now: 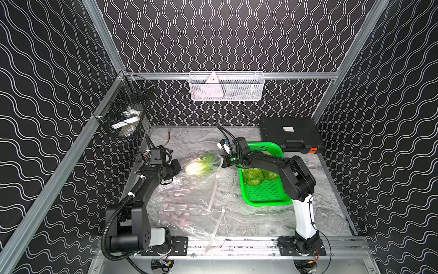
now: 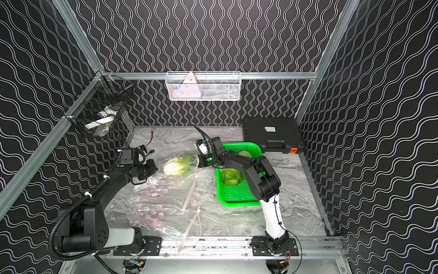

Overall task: Open the zip-top bag and take out the chinese cabbages
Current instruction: Pick up the Chinese cabbage from the zipper food storage bag.

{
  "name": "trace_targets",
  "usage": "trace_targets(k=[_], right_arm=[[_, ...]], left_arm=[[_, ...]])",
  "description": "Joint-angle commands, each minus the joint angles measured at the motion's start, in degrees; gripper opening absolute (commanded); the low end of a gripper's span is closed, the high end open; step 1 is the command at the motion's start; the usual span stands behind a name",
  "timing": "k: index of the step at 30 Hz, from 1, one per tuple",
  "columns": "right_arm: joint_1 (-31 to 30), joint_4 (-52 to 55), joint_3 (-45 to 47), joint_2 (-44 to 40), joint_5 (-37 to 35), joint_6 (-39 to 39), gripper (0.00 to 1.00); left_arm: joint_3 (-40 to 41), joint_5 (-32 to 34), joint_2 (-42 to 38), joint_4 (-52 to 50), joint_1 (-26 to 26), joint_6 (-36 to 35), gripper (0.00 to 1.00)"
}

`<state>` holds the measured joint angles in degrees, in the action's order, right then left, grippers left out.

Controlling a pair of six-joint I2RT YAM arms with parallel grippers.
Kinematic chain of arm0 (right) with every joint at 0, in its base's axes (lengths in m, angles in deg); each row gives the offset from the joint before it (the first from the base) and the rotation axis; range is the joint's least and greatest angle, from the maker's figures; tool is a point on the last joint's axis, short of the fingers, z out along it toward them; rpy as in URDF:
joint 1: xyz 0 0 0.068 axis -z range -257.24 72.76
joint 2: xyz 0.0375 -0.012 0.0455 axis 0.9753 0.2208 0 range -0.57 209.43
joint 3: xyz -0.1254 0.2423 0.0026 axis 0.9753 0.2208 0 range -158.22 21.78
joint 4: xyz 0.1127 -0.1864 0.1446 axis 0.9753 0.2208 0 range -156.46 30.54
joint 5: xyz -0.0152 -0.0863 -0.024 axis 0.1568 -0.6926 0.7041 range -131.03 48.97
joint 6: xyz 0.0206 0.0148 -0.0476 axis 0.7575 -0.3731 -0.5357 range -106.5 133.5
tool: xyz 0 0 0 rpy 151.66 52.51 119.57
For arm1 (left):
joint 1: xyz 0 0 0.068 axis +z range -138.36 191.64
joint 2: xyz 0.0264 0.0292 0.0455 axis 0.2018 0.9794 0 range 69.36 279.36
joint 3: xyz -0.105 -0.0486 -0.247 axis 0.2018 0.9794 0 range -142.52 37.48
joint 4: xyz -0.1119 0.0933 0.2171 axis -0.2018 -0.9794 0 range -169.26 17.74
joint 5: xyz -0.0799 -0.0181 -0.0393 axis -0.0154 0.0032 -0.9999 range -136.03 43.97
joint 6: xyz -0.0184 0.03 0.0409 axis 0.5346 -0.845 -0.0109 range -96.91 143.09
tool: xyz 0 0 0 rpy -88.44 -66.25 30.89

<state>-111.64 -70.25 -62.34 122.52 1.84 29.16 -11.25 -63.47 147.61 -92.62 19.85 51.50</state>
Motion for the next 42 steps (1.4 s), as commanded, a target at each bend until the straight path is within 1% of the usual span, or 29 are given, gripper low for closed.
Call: trace_targets(k=[1,8,11,16,19,23,27,28,30,32,33,35,37,42], right_arm=[[-0.1,-1.9,-1.9,1.1,2.7,-1.9,0.33],[-0.1,2.1,-8.1,5.9,4.8,-4.4,0.34],[-0.2,1.4,-9.1,7.1,6.5,-5.1,0.39],[-0.6,2.2,-12.5,9.6,9.5,-7.1,0.49],[-1.2,2.4,-13.9,10.9,9.9,-8.7,0.48],[-1.8,-0.9,-14.7,12.5,11.0,-7.1,0.43],[-3.0,-4.1,-14.2,13.3,10.8,-6.6,0.41],[-3.4,-4.7,-14.2,13.5,10.8,-6.4,0.38],[-3.8,-6.8,-13.4,13.5,10.5,-5.2,0.25],[-4.0,-10.7,-11.1,12.6,10.7,-2.4,0.08],[-3.9,-12.1,-10.1,12.2,10.4,-1.3,0.02],[-3.8,-12.4,-8.0,10.3,8.0,0.5,0.00],[-3.6,-8.9,-7.3,7.9,5.8,1.0,0.00],[-2.6,-3.7,-3.2,-0.4,3.0,1.4,0.00]], left_arm=[[-0.7,-0.9,0.7,0.4,-0.1,-0.8,0.00],[-1.0,-0.8,2.3,0.8,-0.5,-0.6,0.00],[-1.2,-0.7,3.0,0.8,-0.7,-0.6,0.00],[-1.5,-0.4,4.3,1.0,-1.0,-0.4,0.00],[-1.4,-0.4,4.9,1.4,-1.1,-0.2,0.00],[-1.2,-0.2,5.5,1.7,-1.6,-0.1,0.00],[-1.1,-0.1,5.9,2.2,-2.0,0.0,0.00],[-1.0,-0.1,6.0,2.3,-2.1,0.1,0.00],[-0.7,-0.3,6.0,2.9,-2.2,0.4,0.00],[0.4,-0.9,5.2,4.8,-2.2,1.0,0.00],[0.8,-1.0,4.8,5.6,-2.2,1.3,0.00],[1.8,-0.9,3.7,7.7,-2.2,2.1,0.00],[2.4,0.4,2.6,8.4,-2.2,2.7,0.00],[1.0,6.4,1.0,6.2,-2.1,2.6,0.00]])
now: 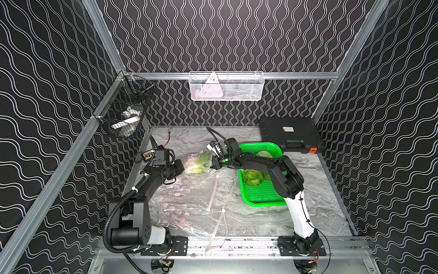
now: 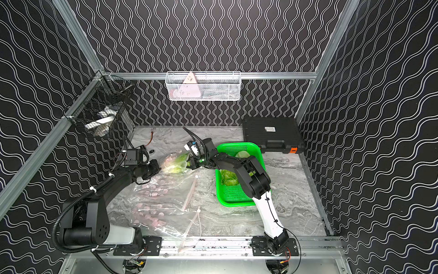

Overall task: Open the zip-top bag and take out the chinese cabbages
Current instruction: Pick up the Chinese cabbage from the zipper food storage bag.

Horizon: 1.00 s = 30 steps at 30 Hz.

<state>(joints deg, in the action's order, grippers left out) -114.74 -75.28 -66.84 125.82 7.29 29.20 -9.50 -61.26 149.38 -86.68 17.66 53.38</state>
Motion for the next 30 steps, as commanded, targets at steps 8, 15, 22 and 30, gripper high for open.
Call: trace_targets(k=[8,15,22,30], right_arm=[[3.5,4.7,5.4,-12.9,-1.3,5.3,0.00],[5.7,6.6,8.7,-19.2,-3.4,4.0,0.00],[6.6,10.6,8.2,-19.5,-6.7,0.2,0.00],[6.4,3.5,6.3,-10.8,-1.0,7.3,0.00]], left_arm=[[-0.4,10.4,-4.1,0.4,0.9,2.0,0.00],[0.6,12.1,-5.3,0.1,2.2,2.7,0.00],[0.5,9.5,-4.6,0.7,2.7,2.8,0.00],[2.5,-5.1,-7.0,7.8,2.7,6.4,0.99]])
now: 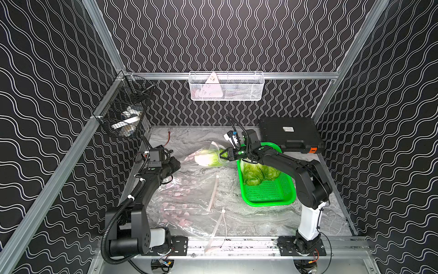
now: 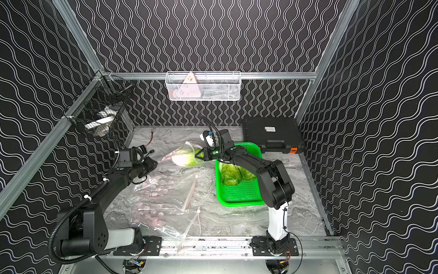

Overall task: Open the zip-top bag and take out the chinese cabbages
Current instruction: Pick up the Chinese cabbage from the zipper food storage bag.

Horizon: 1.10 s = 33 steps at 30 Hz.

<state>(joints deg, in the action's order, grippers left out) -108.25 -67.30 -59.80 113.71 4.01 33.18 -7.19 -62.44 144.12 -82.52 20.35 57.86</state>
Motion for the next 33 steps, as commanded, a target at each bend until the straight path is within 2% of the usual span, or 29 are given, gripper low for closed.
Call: trace_targets(k=[1,4,7,12,16,21,23,25,28,33], right_arm=[[-0.2,-5.5,-0.6,1.3,2.4,4.1,0.00],[-0.4,-5.8,-1.2,3.5,2.4,4.7,0.00],[-0.8,-4.2,-2.5,4.0,2.6,4.1,0.00],[-2.3,0.6,-4.7,4.8,2.5,0.9,0.00],[-3.7,5.1,-6.9,6.9,0.2,-1.2,0.01],[-3.6,7.0,-7.6,8.8,-6.0,-0.7,0.20],[-3.6,8.6,-8.6,9.4,-8.5,-0.9,0.33],[-3.6,9.8,-9.4,9.9,-10.5,-1.0,0.41],[-3.4,10.1,-9.7,10.1,-12.2,-0.5,0.52],[-1.8,6.8,-7.5,8.6,-13.3,3.0,0.55]], left_arm=[[-0.2,-4.4,-2.7,2.7,0.0,2.1,0.99],[-0.7,-6.8,-5.0,1.8,0.0,4.3,0.99],[1.7,-11.5,-5.4,6.9,0.0,10.9,0.99],[7.2,-17.8,0.6,25.4,-0.5,25.2,0.99],[6.8,-16.9,6.0,29.0,-1.7,26.6,0.99],[5.0,-14.3,8.3,26.6,-2.5,23.6,0.99],[2.7,-12.9,8.7,22.6,-3.2,19.7,0.99],[-1.1,-9.9,9.3,15.6,-4.5,13.8,0.99],[-6.0,-5.9,11.3,8.0,-6.8,6.2,0.89],[-7.6,-3.7,13.9,5.4,-9.3,2.7,0.80]])
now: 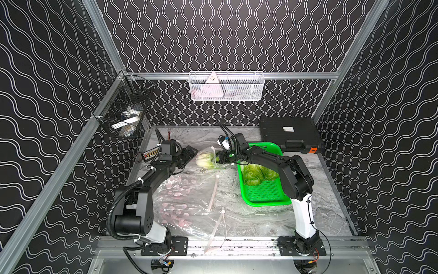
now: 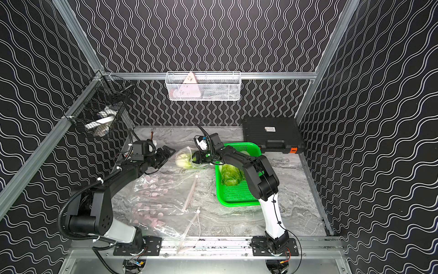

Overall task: Open the zip-top bag and take out the chinese cabbages
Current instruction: Pick up the Chinese cabbage from the zipper food storage bag.

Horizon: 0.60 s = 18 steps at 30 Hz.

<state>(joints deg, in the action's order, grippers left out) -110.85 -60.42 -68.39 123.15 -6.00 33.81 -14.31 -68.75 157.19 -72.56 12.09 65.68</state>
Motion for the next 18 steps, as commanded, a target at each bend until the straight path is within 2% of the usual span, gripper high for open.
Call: trace_targets(k=[1,11,18], right_arm=[[1.3,-0.9,1.8,-1.2,-3.4,3.0,0.55],[3.7,-5.4,4.5,-2.2,-4.3,8.8,0.48],[3.7,-2.6,4.9,-3.6,-10.5,8.6,0.40]], left_arm=[[-0.5,2.9,1.0,-4.6,-1.2,-5.4,0.79],[-2.3,4.3,2.3,-5.9,-2.0,-6.8,0.77],[-4.7,5.9,2.1,-7.6,-2.6,-8.0,0.76]])
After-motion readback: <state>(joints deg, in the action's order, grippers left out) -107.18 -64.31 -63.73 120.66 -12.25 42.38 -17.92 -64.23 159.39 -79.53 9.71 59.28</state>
